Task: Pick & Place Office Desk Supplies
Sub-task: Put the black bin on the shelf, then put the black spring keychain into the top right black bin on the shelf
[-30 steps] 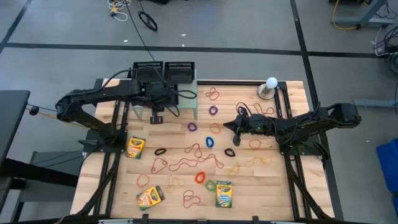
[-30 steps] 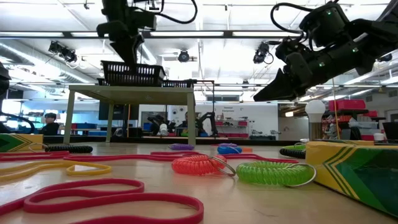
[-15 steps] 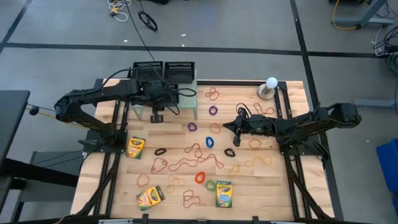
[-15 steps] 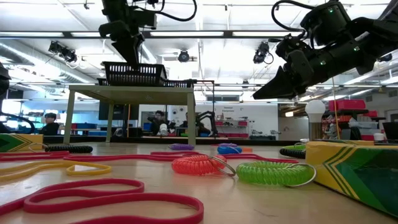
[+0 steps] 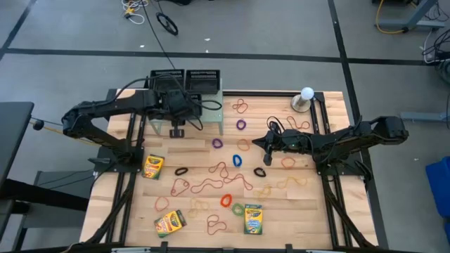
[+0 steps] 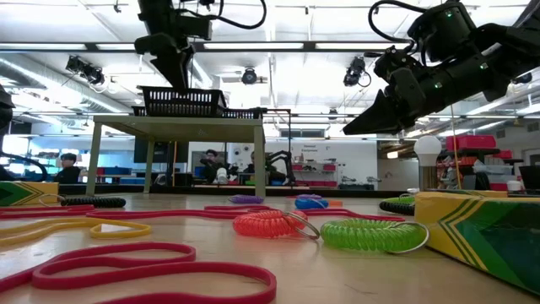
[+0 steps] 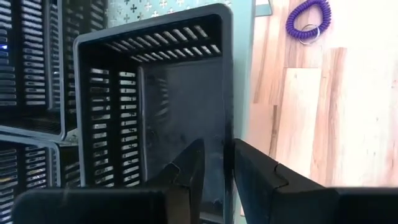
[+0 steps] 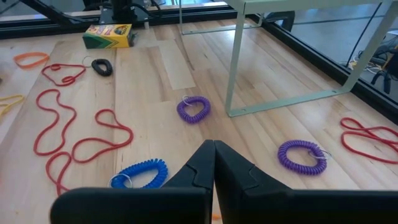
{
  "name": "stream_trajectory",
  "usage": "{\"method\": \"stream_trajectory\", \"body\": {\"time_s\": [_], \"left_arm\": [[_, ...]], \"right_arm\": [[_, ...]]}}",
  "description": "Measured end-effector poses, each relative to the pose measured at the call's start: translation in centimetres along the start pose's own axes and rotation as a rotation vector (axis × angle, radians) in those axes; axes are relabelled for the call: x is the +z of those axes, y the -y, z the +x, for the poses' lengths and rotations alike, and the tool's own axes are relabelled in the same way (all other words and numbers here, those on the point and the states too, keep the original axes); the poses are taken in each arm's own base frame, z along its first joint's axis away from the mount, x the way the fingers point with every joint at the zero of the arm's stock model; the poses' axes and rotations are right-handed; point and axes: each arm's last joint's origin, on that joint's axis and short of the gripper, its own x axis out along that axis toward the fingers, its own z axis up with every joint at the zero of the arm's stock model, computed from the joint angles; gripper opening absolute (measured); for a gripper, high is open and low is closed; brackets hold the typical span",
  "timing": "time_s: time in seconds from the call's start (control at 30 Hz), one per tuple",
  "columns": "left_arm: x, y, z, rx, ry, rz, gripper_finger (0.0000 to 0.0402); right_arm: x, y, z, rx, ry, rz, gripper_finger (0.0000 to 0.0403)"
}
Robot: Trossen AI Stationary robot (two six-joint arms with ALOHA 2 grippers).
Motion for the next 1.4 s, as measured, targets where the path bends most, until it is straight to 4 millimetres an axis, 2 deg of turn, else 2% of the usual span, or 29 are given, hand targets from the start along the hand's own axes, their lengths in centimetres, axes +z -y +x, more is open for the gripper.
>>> {"method": "stream_trajectory", "body": {"time_s": [0.2,0.37,0.5,0.63,0.73,0.87,1.03,1.13,1.2,1.27,1.4], "left_arm": [[0.1,0.4,-0.6,0.030,-0.005,0.029,0.0090],[0.6,-0.4,-3.2,0.092,0.015,0.007,0.0090],[1.2,-0.8,-5.6,0.055,0.095,-0.112,0.0088],[1.6,0.9,-6.0,-0.049,0.193,-0.205,0.0069],[1.9,3.7,-4.5,-0.149,0.286,-0.227,0.0043],[2.1,8.9,-1.4,-0.320,0.479,-0.247,0.0008],[1.7,15.1,1.9,-0.501,0.787,-0.282,0.0013],[1.5,16.8,3.4,-0.559,0.911,-0.367,0.0022],[1.5,17.2,4.4,-0.592,0.917,-0.417,0.0025],[1.8,18.0,5.4,-0.609,0.895,-0.415,0.0026],[2.2,19.8,7.2,-0.512,0.910,-0.352,0.0019]], "right_arm": [[0.0,0.0,0.0,0.000,0.000,0.000,0.0011],[0.0,0.0,0.0,0.000,0.000,0.001,0.0011],[0.0,0.0,0.0,0.000,0.000,0.002,0.0011],[0.0,0.0,0.0,0.000,0.000,0.002,0.0011],[0.0,0.0,0.0,0.000,0.000,0.001,0.0011],[0.0,0.0,0.0,0.000,0.000,0.002,0.0011],[0.0,-0.1,0.0,0.006,0.002,0.022,0.0011],[0.1,-0.3,0.0,0.012,0.008,0.025,0.0011],[0.1,-0.3,-0.1,0.013,0.014,0.048,0.0011],[0.1,-0.3,-0.1,0.014,0.014,0.093,0.0011],[0.0,-0.3,0.0,0.020,0.001,0.178,0.0011]]}}
